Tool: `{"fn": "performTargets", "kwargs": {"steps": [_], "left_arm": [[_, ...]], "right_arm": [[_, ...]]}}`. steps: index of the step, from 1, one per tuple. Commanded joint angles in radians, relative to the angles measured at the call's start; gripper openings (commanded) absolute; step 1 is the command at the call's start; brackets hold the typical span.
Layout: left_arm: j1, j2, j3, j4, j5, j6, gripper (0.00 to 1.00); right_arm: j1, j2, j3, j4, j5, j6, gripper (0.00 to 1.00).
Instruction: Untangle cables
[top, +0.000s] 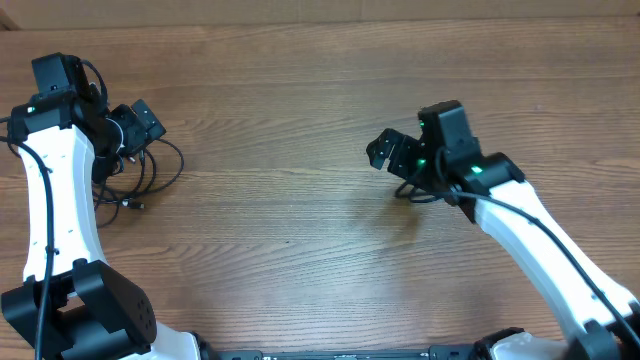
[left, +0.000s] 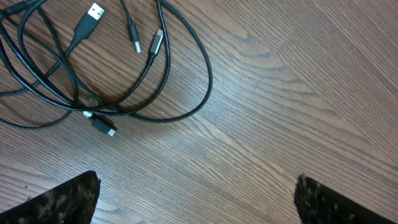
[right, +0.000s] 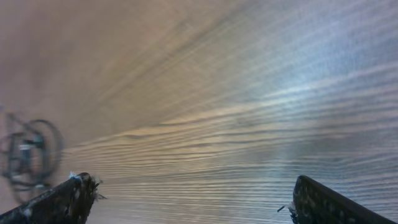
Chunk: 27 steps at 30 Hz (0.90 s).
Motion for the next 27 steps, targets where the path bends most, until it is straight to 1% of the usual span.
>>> {"fn": "performTargets", "kwargs": {"steps": [1, 7, 9, 10, 16, 20, 27], "left_arm": [[-0.006, 0.002, 0.013, 0.0, 0.01, 0.008, 0.99], [-0.006, 0.002, 0.013, 0.0, 0.01, 0.008, 0.99], [-0.006, 0.002, 0.013, 0.0, 0.01, 0.008, 0.99], [-0.006, 0.002, 0.013, 0.0, 0.01, 0.008, 1.0], [-0.006, 0.002, 0.013, 0.0, 0.01, 0.008, 1.0], [-0.006, 0.002, 0.013, 0.0, 0.01, 0.008, 1.0], [-0.006, 0.002, 0.013, 0.0, 0.011, 0.008, 0.99]], "right_arm": [[0.002, -0.118, 0.018, 0.003, 0.014, -0.002, 1.0], [0.002, -0.303, 0.018, 0.002, 0.014, -0.001, 1.0], [0.002, -0.377, 0.018, 0.002, 0.014, -0.002, 1.0], [0.002, -0.444, 0.018, 0.002, 0.014, -0.002, 1.0], [0.002, -0.637, 0.018, 0.002, 0.014, -0.001, 1.0], [0.002, -0.708, 0.018, 0.0, 0.014, -0.001, 1.0], [0.002, -0.715, 0.018, -0.006, 0.014, -0.001, 1.0]]}}
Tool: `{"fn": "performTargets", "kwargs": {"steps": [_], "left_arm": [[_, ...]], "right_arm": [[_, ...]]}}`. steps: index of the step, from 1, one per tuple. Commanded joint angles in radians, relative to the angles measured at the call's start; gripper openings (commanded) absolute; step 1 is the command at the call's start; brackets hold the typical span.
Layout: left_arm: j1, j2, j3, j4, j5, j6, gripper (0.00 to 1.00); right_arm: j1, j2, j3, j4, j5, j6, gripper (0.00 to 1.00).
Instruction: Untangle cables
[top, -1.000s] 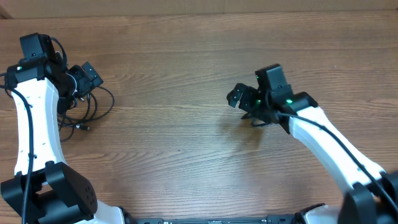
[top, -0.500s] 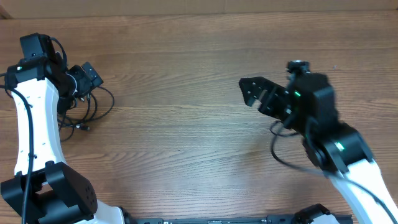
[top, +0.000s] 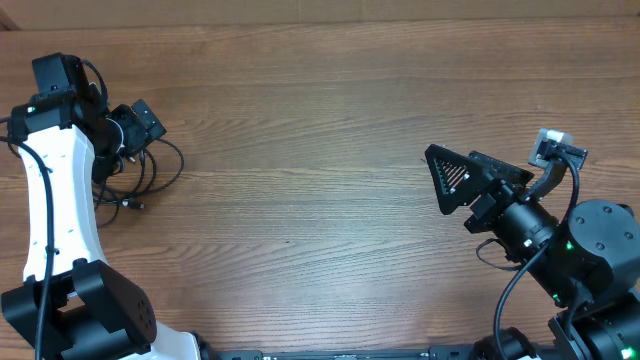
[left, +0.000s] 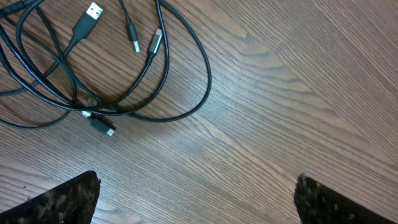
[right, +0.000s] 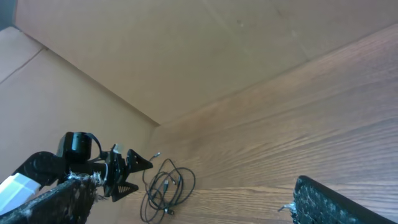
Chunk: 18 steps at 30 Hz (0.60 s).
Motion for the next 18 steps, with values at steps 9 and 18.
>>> {"fn": "performTargets", "kwargs": {"steps": [9, 18], "left_arm": [[-0.006, 0.002, 0.013, 0.0, 0.006, 0.008, 1.0], [-0.006, 0.002, 0.013, 0.0, 0.006, 0.008, 1.0]], "right_arm": [[0.002, 0.012, 0.005, -0.19, 0.014, -0.001, 1.0], [0.002, -0.058, -0.06, -0.517, 0.014, -0.001, 1.0]]}}
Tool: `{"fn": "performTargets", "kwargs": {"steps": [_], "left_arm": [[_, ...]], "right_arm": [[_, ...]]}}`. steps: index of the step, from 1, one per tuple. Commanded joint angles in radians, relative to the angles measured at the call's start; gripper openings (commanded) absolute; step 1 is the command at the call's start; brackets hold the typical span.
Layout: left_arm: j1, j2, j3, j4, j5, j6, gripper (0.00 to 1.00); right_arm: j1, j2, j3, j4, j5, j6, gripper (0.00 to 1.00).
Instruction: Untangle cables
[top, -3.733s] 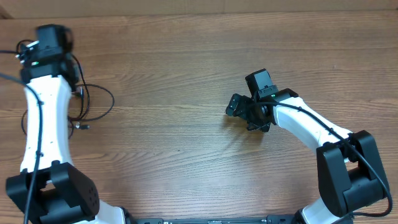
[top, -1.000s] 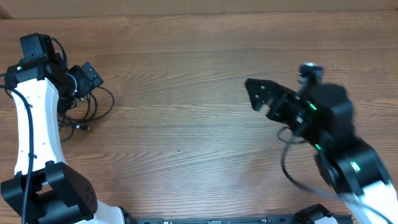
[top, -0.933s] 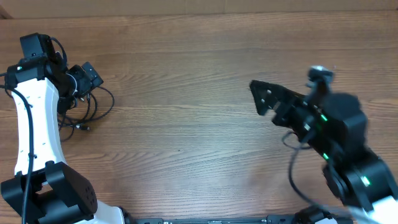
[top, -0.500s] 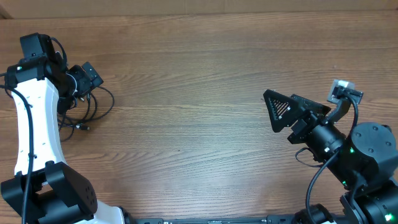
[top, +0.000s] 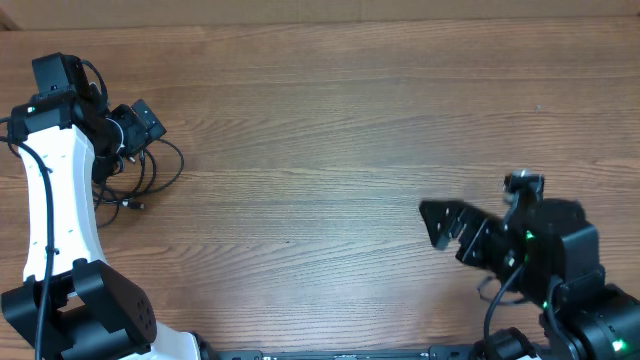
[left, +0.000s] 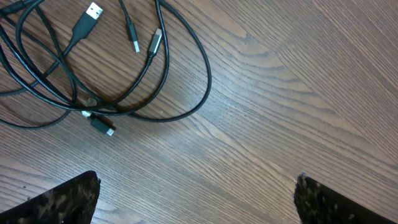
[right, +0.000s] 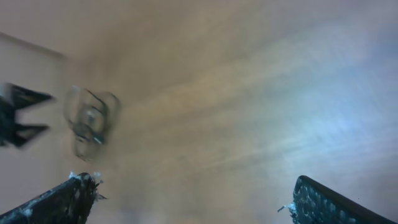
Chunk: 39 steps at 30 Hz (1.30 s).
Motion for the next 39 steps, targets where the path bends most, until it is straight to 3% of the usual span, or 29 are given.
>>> {"fn": "performTargets", "kwargs": {"steps": [1, 9, 17, 39], "left_arm": [[-0.006, 0.002, 0.013, 0.0, 0.006, 0.008, 1.0], [-0.006, 0.002, 0.013, 0.0, 0.006, 0.008, 1.0], [-0.006, 0.002, 0.013, 0.0, 0.006, 0.008, 0.99], [-0.006, 0.002, 0.013, 0.0, 0.006, 0.008, 0.99]], "right_arm": [[0.002, -0.073, -0.034, -0.042, 0.014, -0.001, 1.0], [-0.005, -0.255, -0.101, -0.064, 0.014, -0.001, 1.0], [-0.146, -0.415, -0.144, -0.076, 0.014, -0.002, 1.0], [-0.18, -0.466, -0.176, -0.139, 0.014, -0.002, 1.0]]}}
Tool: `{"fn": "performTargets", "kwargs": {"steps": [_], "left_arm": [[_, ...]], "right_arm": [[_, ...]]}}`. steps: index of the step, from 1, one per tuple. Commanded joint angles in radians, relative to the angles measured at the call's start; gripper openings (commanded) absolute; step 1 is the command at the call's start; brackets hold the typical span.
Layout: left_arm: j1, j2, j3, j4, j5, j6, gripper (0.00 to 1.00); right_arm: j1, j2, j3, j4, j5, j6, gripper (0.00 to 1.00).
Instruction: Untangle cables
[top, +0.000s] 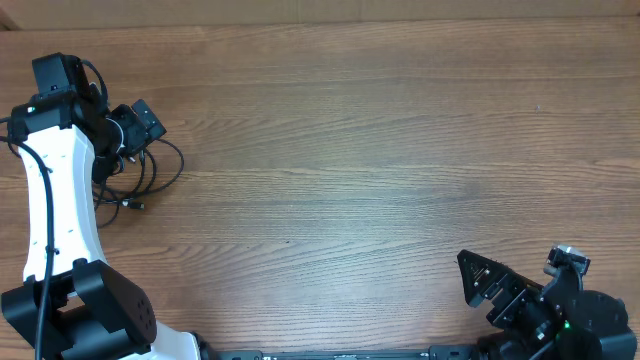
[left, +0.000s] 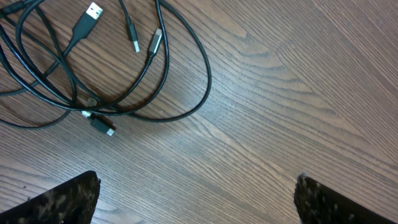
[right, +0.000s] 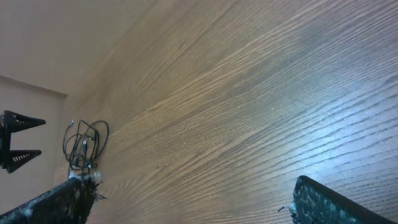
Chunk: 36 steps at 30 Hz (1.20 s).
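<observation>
A tangle of thin black cables (top: 140, 178) with USB plugs lies on the wooden table at the far left. In the left wrist view the tangle (left: 106, 81) fills the upper left. My left gripper (top: 138, 122) hovers open just above and beside it, and nothing sits between its fingers (left: 68, 198). My right gripper (top: 482, 285) is open and empty at the front right edge, far from the cables. The right wrist view shows the tangle (right: 84, 144) small in the distance.
The wooden table (top: 330, 150) runs wide between the two arms. A cardboard wall (top: 320, 10) backs the far edge. The left arm's white link (top: 55, 200) stands over the table's left side, close to the cables.
My right gripper has moved from the right middle of the table down to the front right edge, still open. The left gripper and the cables have not moved.
My right gripper was open low over the table right of centre. Then it was raised and further right, then nearer the front, and now at the front right edge. The left gripper stayed open over the cable tangle throughout.
</observation>
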Motion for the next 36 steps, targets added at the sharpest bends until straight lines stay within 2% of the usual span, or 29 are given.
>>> {"fn": "performTargets", "kwargs": {"steps": [1, 13, 28, 32, 36], "left_arm": [[-0.006, 0.002, 0.013, 0.0, 0.006, 0.008, 1.0], [-0.006, 0.002, 0.013, 0.0, 0.006, 0.008, 1.0], [-0.006, 0.002, 0.013, 0.0, 0.006, 0.008, 0.99], [-0.006, 0.002, 0.013, 0.0, 0.006, 0.008, 1.0], [-0.006, 0.002, 0.013, 0.0, 0.006, 0.008, 1.0]], "right_arm": [[-0.007, -0.053, -0.01, 0.006, 0.013, -0.002, 1.0], [-0.007, -0.246, -0.111, 0.006, 0.013, -0.001, 1.0], [-0.014, -0.285, -0.168, 0.019, 0.018, -0.006, 1.0], [-0.014, -0.285, -0.169, 0.079, 0.071, -0.009, 1.0], [-0.016, -0.285, -0.177, 0.225, 0.169, -0.01, 1.0]]}}
